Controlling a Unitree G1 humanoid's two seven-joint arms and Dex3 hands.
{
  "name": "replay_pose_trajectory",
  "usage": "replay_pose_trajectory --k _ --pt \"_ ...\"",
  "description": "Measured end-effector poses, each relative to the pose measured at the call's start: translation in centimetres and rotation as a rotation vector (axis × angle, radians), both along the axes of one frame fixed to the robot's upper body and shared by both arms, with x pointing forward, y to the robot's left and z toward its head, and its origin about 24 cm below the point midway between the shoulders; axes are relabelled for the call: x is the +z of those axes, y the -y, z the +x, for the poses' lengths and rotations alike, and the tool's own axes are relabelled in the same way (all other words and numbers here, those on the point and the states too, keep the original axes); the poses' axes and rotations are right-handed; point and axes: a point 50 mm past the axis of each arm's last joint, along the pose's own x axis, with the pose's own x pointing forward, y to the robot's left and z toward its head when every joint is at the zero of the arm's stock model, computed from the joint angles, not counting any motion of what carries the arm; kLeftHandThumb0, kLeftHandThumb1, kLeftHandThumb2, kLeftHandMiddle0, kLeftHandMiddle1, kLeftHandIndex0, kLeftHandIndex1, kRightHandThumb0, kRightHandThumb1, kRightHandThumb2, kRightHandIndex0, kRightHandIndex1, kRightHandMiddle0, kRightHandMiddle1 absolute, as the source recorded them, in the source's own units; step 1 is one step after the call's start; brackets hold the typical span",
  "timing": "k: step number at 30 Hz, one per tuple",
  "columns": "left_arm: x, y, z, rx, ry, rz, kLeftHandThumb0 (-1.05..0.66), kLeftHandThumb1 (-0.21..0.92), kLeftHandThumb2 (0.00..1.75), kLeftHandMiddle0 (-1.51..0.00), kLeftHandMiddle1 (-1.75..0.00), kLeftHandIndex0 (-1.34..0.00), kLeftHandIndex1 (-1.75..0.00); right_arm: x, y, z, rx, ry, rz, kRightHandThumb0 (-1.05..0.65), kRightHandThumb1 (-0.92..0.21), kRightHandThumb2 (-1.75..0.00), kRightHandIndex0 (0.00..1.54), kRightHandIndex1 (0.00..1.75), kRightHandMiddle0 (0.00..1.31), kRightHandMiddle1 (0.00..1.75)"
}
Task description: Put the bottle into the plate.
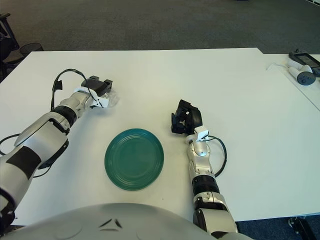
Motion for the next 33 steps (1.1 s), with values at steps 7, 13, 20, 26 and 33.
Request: replay_pose_trajectory --k 7,13,20,26,33 --pt "-0.1 0.0 -0.1 -0.009 0.03 0.002 -0.01 0.16 1.44 -0.66 -1.59 -0.65 -1.73 0.0 0.0 0.0 0.0 0.001 0.0 -0.06 -0.24 -1.34 1.2 1.75 1.02 1.75" --pt "-0.3 -0.2 -0.3 0.027 0.053 -0.083 0.0 0.13 1.53 -0.64 -1.72 -0.64 -1.74 0.0 0.0 0.0 0.0 0.001 0.0 -0.06 -0.24 -1.34 1.2 1.75 1.02 1.75" --pt "-0.3 -0.3 -0.4 0.058 0.081 -0.169 0.0 0.04 1.52 -0.89 -1.42 -0.67 -1.75 0.0 0.0 0.0 -0.003 0.002 0.0 -0.06 -0.24 -1.34 1.2 1.75 1.02 1.75" --pt "0.1 -0.6 -0.3 0.091 0.1 -0.251 0.0 0.08 1.55 -0.81 -1.61 -0.59 -1.75 0.1 0.0 0.0 -0.003 0.002 0.0 -0.06 -0.24 -1.34 1.2 1.75 1.02 1.75" --pt "0.7 -1.0 0.0 0.173 0.109 -0.417 0.0 0.11 1.53 -0.78 -1.66 -0.55 -1.75 0.1 0.0 0.0 -0.003 0.004 -0.001 -0.06 -0.24 -1.34 1.2 1.75 1.02 1.75"
